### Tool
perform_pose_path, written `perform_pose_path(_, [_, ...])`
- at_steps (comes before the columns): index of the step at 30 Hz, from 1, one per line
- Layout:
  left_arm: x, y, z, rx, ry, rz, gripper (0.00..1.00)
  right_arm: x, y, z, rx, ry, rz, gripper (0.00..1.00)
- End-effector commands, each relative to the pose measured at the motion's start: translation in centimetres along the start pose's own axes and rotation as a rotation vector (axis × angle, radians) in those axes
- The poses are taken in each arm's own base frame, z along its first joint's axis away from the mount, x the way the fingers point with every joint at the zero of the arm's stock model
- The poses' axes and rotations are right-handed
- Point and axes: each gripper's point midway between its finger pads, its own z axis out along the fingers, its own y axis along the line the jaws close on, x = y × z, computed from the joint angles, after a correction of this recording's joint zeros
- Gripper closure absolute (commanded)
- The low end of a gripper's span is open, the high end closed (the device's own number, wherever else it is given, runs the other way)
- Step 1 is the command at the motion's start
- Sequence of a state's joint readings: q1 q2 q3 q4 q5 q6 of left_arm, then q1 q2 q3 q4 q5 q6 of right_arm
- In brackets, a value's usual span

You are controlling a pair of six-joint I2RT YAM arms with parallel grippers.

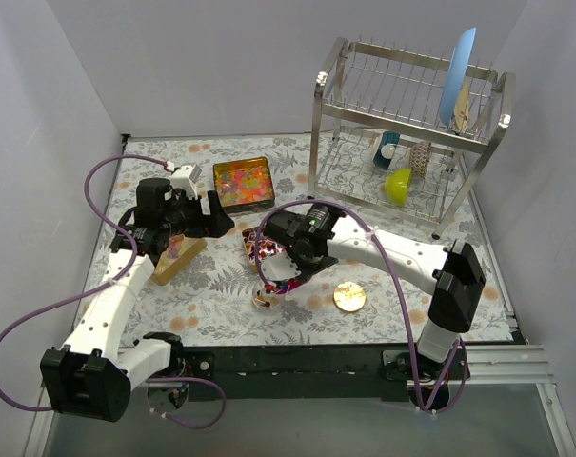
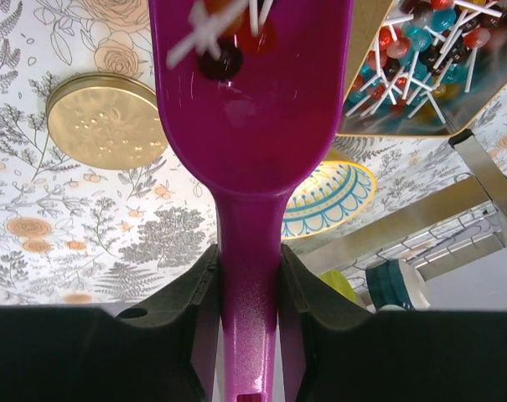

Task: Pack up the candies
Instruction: Place the fake candies in the packing bottle, then scoop the fake candies from the storage box.

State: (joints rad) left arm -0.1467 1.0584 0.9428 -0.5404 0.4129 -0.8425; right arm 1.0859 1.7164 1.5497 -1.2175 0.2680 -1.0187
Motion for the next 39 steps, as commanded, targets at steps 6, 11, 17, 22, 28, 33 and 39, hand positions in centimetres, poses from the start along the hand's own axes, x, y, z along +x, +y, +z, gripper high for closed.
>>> perform_pose_path(6, [-0.7, -0.9, 0.1, 0.057, -0.018, -0.014, 0.18, 0.8, -1.3, -2.9, 0.076, 0.116, -0.066, 0.99])
perform_pose_path(11, [-0.7, -1.2, 0.6, 0.078, -0.013, -0.031, 0.19, 0.8, -1.7, -3.9, 0.113, 0.116, -0.080, 0.99])
perform_pose_path(17, [0.0, -1.1, 1.0, 0.079, 0.004, -0.066, 0.21, 2.0, -2.7, -4.8, 0.158, 0.126, -0.054, 0.99])
perform_pose_path(22, [2.3, 0.3, 1.9, 0.019, 0.034, -0.184, 0.56, 4.9, -6.0, -3.7, 0.194, 0.171, 0.048, 0.99])
perform_pose_path(28, [5.0, 1.1, 3.4, 0.009, 0.113, -0.258, 1.00, 7.3, -10.0, -2.2, 0.220, 0.246, 0.095, 0.99])
perform_pose_path(33, [6.4, 2.2, 4.7, -0.024, 0.148, -0.306, 1.00, 8.1, -12.0, -0.5, 0.222, 0.328, 0.062, 0.99])
perform_pose_path(39, [7.7, 3.4, 5.9, -0.074, 0.179, -0.355, 1.00, 8.6, -13.6, 1.2, 0.232, 0.435, 0.014, 0.99])
